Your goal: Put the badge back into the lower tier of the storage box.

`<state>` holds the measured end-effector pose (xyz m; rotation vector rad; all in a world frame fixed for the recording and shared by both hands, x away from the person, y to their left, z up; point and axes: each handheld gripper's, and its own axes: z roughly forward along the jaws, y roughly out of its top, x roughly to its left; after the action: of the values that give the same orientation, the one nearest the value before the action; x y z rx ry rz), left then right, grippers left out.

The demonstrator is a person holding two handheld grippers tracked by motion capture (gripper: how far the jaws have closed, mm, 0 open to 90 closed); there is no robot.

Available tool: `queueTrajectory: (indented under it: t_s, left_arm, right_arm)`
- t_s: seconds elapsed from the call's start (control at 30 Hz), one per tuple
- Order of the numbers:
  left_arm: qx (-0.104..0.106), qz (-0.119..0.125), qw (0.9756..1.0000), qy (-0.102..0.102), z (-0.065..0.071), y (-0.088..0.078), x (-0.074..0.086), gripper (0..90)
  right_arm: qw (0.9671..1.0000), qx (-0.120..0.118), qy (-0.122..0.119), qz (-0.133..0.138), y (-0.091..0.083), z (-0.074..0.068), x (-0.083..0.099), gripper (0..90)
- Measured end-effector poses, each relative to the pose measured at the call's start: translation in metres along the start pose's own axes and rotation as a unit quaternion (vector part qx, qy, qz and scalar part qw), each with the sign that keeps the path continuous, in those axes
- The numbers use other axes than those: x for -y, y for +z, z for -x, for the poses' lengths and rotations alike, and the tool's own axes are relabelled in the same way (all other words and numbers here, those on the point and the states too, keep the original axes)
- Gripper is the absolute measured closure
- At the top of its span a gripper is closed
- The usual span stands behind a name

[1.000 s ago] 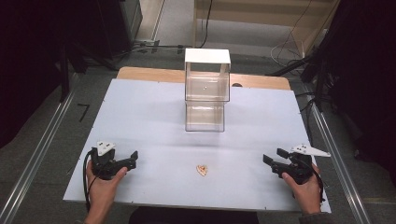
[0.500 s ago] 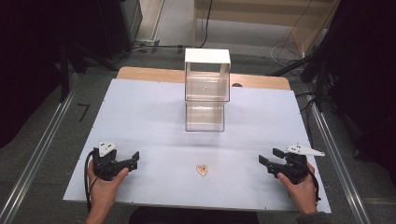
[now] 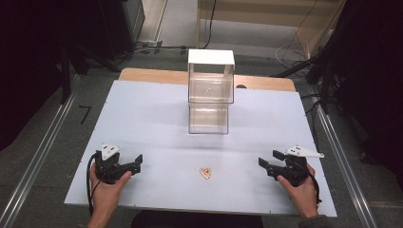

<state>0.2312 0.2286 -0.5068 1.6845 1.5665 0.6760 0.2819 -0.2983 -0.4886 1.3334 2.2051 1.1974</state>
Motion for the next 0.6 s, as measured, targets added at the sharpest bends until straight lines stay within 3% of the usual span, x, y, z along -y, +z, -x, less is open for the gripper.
queueTrajectory:
  t_s: [0.6]
  left_arm:
    - [0.006, 0.009, 0.9999, 0.003, 0.001, -0.002, 0.000, 5.6]
  right_arm:
    - [0.9998, -0.015, -0.013, -0.007, 0.011, -0.015, -0.004, 24.9]
